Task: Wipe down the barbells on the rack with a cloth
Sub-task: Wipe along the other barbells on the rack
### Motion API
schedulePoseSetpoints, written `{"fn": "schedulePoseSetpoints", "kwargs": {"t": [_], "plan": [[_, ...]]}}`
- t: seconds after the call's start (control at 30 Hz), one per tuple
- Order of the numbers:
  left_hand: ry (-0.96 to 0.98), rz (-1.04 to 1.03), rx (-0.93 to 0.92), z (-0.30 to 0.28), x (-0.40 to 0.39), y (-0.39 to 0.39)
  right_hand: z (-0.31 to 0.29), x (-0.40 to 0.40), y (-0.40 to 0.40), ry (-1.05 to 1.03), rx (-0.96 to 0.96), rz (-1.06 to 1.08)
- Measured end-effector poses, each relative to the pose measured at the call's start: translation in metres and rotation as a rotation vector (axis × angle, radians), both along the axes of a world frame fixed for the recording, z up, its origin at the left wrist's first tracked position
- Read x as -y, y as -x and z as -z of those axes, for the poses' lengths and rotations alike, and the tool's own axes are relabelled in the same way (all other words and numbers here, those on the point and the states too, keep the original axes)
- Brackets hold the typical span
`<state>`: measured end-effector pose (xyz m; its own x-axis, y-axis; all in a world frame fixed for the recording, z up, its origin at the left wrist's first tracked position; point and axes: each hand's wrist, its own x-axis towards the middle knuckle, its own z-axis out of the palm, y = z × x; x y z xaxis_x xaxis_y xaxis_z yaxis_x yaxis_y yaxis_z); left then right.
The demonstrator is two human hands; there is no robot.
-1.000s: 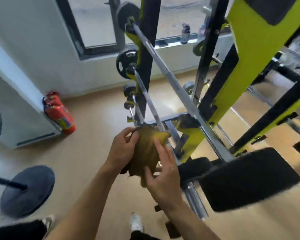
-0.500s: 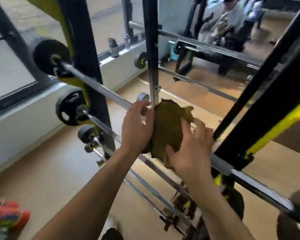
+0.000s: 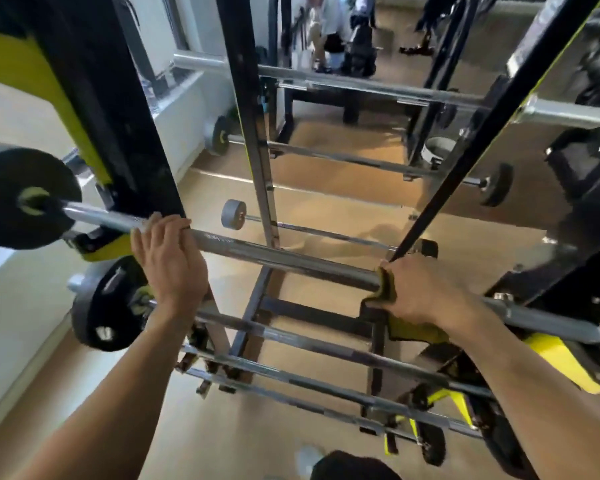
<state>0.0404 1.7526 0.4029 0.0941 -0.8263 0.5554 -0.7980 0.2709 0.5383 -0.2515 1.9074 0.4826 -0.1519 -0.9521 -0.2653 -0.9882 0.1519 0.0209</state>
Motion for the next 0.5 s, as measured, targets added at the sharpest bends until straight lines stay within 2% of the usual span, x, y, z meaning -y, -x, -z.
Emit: {"fn": "schedulePoseSetpoints", "kwargs": {"t": [0.17,0.37,0.5], "plan": [[0.096,0.071,-0.033,0.013,0.004,-0.002,0.007,0.038,-0.049,0.041,0.06,-0.022],[0.138,0.087,-0.053,0.015,0.01,-0.011,0.012,0.079,-0.113,0.163,0.028,-0.022],[0.157,0.128,-0.095,0.005,0.015,-0.027,0.014,0.112,-0.154,0.202,0.008,-0.1]]}}
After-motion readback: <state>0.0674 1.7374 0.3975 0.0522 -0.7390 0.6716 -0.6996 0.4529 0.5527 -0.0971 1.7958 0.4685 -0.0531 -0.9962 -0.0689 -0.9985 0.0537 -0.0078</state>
